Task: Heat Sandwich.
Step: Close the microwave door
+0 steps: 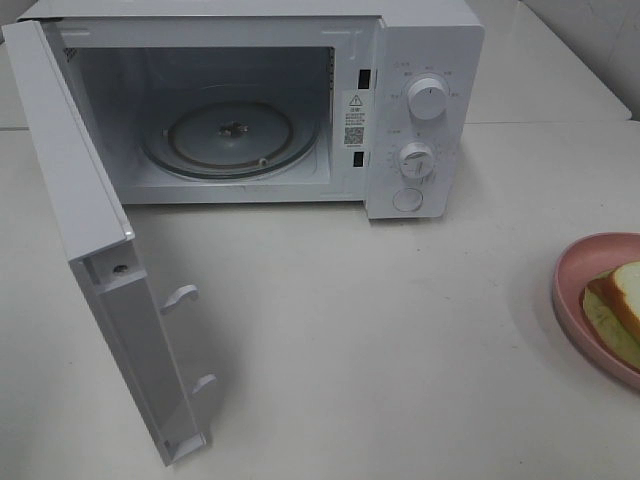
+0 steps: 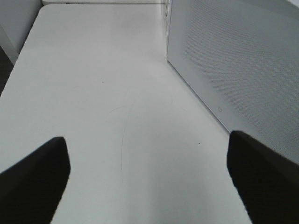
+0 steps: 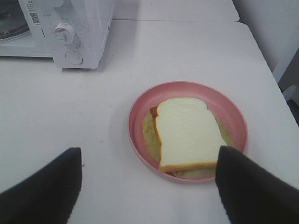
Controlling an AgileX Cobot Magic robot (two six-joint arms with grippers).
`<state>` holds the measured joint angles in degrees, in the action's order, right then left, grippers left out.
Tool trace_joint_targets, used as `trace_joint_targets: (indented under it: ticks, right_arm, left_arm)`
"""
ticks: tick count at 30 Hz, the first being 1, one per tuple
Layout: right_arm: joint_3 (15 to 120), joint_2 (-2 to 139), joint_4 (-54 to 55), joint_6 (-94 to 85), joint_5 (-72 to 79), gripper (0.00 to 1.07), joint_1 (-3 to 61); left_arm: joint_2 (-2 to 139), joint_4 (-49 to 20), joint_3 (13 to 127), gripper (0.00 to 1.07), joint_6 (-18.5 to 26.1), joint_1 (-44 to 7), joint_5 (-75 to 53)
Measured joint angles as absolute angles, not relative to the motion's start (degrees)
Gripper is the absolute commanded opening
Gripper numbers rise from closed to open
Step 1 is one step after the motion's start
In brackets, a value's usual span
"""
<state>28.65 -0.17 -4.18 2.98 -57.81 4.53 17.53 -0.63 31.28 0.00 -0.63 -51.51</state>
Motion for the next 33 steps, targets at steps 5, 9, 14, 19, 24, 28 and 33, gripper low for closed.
trace_joint_targets:
  ticks: [5,9,14,19,24,28,33]
  right_arm:
    - [28.6,-0.2,-4.2,3.0,-57.8,0.76,4.5]
    - [28.6,-0.2,-4.2,3.0,-57.8,0.76,4.5]
    - [28.6,-0.2,-4.2,3.0,-57.8,0.76,4.5]
    - [28.6,-0.2,-4.2,3.0,-57.8,0.76,4.5]
    - [28.6,-0.2,-4.2,3.0,-57.8,0.76,4.5]
    - [28.6,-0.2,-4.2,3.0,-57.8,0.76,4.5]
    - [28.6,-0.2,-4.2,3.0,-57.8,0.76,4.5]
  left_arm:
    - [25.6,-0.6,31.3,0.42,0.0,-0.6,-48.0]
    - [35.0,2.2,31.3,0.12,0.0,-0.6,-43.0]
    - [42.1,3.4,31.3,0.0,0.0,-0.6,-37.6]
    - [50.4,3.4,29.0,0.0,0.0,-0.6,-23.2]
    - [57.1,3.4,24.8,0.0,0.0,-0.6,-6.1]
    - [62.7,3.4,21.0,0.0,0.0,-0.6,9.0]
    - [70.2,3.6,17.8,0.0,0.0,-0.6,24.1]
